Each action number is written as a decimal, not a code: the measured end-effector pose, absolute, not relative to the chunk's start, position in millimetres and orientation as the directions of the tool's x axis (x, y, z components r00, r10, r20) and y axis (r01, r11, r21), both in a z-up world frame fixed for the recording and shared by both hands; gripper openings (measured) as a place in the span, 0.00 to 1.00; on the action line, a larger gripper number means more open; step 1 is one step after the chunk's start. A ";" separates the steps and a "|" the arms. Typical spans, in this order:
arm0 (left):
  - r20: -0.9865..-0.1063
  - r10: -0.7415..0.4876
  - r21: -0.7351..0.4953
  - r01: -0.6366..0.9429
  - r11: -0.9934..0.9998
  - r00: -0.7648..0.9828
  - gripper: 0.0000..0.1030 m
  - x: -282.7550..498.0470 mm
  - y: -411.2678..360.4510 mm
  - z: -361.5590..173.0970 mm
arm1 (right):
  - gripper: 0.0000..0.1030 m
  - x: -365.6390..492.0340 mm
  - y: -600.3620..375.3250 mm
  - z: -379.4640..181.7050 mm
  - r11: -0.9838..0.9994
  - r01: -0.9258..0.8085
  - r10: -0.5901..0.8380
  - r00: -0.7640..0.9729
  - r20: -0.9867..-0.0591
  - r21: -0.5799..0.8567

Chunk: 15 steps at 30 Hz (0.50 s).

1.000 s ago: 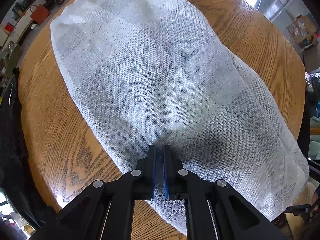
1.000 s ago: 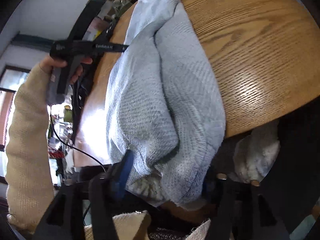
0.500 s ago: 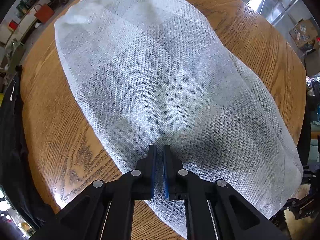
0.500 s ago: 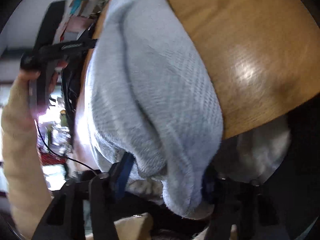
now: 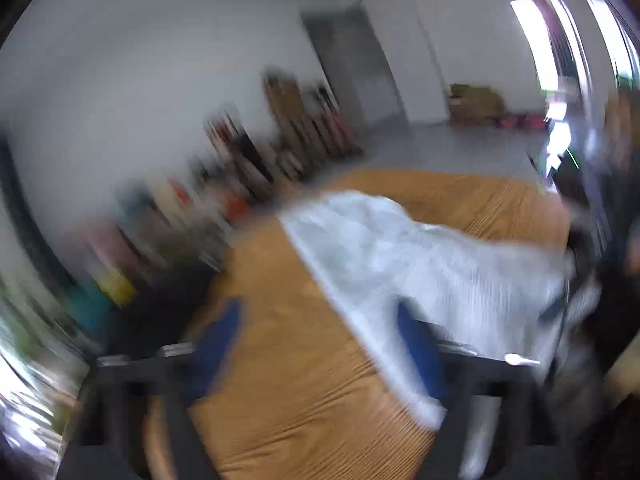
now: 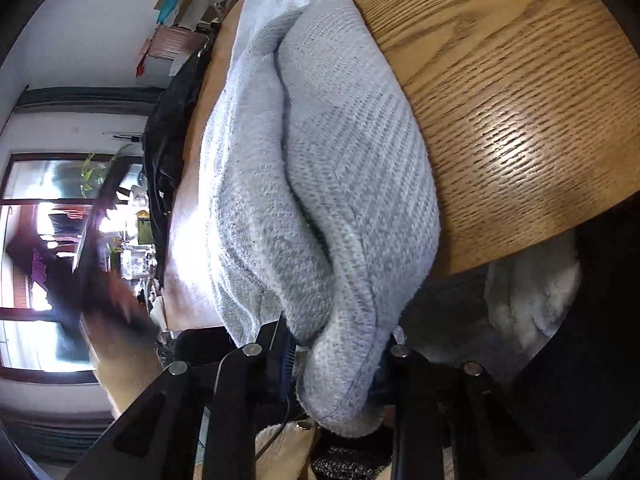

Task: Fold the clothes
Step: 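Lift the folded sweater bundle with both grippers and turn it over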

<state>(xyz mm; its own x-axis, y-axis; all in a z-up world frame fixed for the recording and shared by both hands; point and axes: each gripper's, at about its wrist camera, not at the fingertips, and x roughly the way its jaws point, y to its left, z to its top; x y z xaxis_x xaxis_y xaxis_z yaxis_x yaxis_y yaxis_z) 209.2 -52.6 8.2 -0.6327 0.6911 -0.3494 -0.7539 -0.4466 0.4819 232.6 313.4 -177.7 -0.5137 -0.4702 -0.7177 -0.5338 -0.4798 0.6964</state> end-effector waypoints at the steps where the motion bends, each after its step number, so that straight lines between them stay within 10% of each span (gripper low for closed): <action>1: -0.279 0.690 0.587 -0.688 -0.428 -0.668 0.82 222.4 -52.3 0.5 | 0.29 232.8 312.8 -179.4 -0.474 -0.531 -0.472 -0.520 -0.712 0.703; 15: 0.041 0.593 0.912 -0.212 -0.351 -0.804 0.82 338.2 44.0 -86.4 | 0.77 276.6 295.5 -216.9 -0.365 -0.475 -0.473 -0.647 -0.599 0.801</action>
